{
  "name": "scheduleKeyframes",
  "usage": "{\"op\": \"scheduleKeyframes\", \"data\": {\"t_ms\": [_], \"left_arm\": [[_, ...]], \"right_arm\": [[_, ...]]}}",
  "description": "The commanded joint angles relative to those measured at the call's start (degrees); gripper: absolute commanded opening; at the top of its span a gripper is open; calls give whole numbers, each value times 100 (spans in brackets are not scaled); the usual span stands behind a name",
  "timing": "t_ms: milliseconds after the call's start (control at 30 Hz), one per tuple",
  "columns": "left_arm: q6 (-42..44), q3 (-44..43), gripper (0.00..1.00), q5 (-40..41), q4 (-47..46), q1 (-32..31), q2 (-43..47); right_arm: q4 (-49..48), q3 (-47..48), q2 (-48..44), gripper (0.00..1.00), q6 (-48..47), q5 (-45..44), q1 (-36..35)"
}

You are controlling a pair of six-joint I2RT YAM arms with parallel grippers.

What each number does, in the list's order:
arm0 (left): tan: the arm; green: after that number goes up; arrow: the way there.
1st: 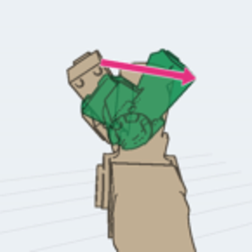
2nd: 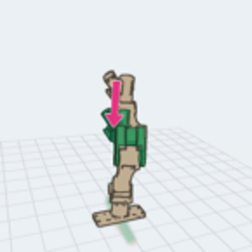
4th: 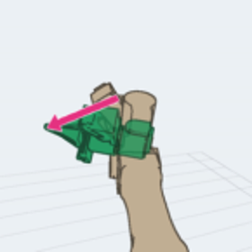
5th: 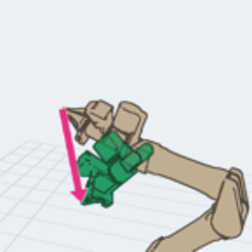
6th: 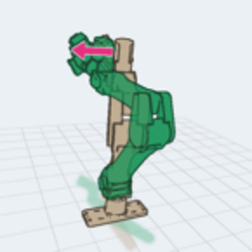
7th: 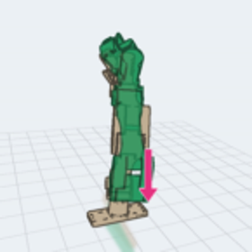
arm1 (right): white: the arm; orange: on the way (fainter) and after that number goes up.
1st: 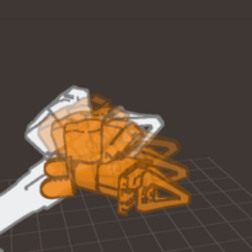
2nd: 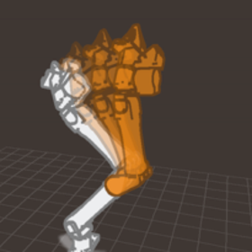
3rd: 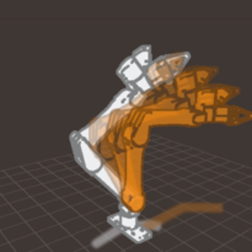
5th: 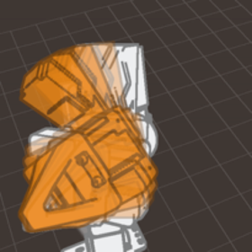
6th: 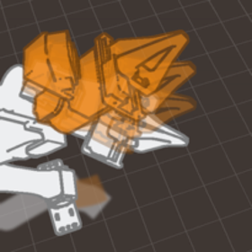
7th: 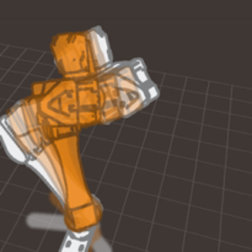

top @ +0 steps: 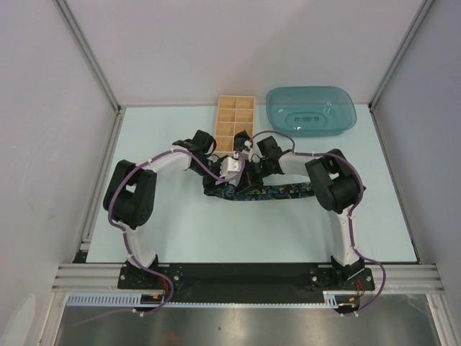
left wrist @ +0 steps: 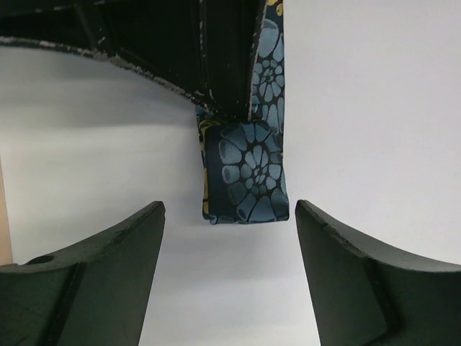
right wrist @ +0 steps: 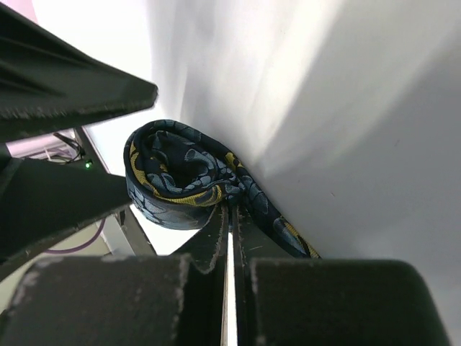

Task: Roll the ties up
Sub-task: Roll the tie at the center of the board.

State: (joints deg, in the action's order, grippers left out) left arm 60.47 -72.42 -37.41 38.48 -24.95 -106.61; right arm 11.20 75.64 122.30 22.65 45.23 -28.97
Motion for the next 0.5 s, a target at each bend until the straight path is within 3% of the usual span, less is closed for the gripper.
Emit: {"op": "scheduleKeyframes", "data": {"t_ms": [0, 100, 133, 233, 467], "left_arm": [[-9, -61, 78, -311, -51, -106, -79], [18, -70, 68, -250, -7, -203, -141], [0, -96, 56, -223, 10, -229, -141], [-123, -202, 43, -276, 19, -265, -27], [-606, -632, 39, -285, 2, -651, -149]], "right_arm": [[391, 65, 250, 0, -138, -507, -12], [453, 48, 242, 0, -165, -472, -21], [444, 39, 242, 0, -156, -463, -30], [444, 13, 224, 0, -165, -410, -38], [356, 48, 321, 0, -59, -278, -74]]}}
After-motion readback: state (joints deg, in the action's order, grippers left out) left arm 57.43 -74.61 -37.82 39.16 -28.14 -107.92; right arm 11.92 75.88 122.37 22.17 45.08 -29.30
